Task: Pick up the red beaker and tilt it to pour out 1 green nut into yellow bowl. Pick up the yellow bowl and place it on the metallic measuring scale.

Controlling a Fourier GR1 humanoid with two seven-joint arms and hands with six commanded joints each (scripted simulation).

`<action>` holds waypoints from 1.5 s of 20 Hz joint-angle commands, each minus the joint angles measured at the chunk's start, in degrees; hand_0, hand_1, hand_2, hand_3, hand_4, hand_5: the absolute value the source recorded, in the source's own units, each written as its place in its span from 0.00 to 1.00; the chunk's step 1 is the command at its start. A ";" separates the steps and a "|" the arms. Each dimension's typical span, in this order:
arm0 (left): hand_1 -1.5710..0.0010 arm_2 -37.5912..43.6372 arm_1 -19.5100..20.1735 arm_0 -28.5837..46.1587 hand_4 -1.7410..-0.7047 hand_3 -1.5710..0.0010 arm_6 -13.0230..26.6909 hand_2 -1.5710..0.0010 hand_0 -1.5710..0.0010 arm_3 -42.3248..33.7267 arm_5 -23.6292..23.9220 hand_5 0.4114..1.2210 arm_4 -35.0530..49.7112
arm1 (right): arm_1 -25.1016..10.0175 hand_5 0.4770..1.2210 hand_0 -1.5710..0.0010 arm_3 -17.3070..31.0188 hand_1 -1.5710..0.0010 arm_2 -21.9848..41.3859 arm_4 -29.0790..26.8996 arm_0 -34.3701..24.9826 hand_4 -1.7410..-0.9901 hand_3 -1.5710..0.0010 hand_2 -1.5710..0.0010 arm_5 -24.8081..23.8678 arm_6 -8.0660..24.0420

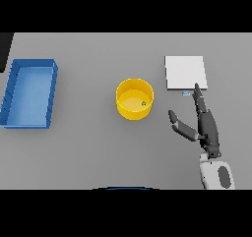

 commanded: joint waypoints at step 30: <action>0.52 0.55 18.08 53.05 0.68 0.54 32.31 0.51 0.41 -53.44 17.83 0.43 34.17 | -1.81 0.25 1.00 -0.53 1.00 1.45 2.30 1.36 0.74 1.00 1.00 0.69 -1.50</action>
